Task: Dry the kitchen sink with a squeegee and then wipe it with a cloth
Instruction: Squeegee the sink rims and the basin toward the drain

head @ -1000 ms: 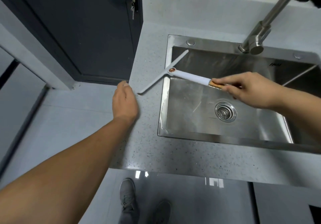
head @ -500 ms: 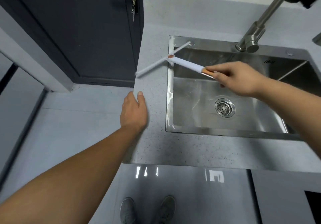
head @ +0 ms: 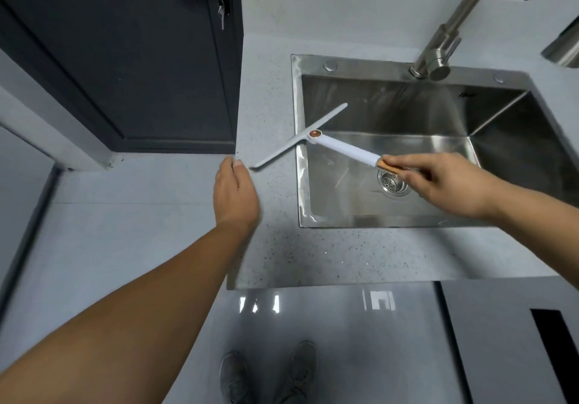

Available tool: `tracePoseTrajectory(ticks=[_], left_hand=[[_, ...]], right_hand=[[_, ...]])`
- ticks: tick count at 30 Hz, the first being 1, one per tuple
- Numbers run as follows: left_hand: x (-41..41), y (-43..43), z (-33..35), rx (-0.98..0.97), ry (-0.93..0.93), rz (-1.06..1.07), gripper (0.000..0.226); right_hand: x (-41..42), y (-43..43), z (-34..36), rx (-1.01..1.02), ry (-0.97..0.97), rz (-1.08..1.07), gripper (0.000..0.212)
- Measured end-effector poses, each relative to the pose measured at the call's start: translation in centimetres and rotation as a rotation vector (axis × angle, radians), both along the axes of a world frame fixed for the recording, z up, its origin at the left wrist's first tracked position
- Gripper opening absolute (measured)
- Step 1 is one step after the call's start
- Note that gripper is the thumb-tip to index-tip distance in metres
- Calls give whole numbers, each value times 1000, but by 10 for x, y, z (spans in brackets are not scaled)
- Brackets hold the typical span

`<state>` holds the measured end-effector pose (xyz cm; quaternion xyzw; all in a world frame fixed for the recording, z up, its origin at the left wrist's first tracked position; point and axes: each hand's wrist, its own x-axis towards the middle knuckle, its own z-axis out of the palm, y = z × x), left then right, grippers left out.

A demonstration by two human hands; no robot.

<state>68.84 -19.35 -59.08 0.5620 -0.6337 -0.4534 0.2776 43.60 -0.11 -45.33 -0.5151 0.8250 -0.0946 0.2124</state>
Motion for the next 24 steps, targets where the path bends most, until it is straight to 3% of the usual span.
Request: tracePoseTrajectory(ticks=[4, 7, 12, 16, 24], left_hand=[[7, 5, 5, 55, 24, -33, 49], [12, 15, 5, 87, -89, -142, 61], [17, 25, 6, 50, -146, -173, 78], [21, 36, 2, -29, -106, -126, 73], [31, 45, 0, 57, -115, -92, 83]], right_hand=[[-1, 52, 14, 64, -1, -3, 37], [-1, 67, 26, 59, 11, -2, 38], [19, 4, 18, -94, 52, 24, 38], [48, -42, -5, -101, 31, 26, 37], [63, -2, -17, -73, 38, 3, 39]])
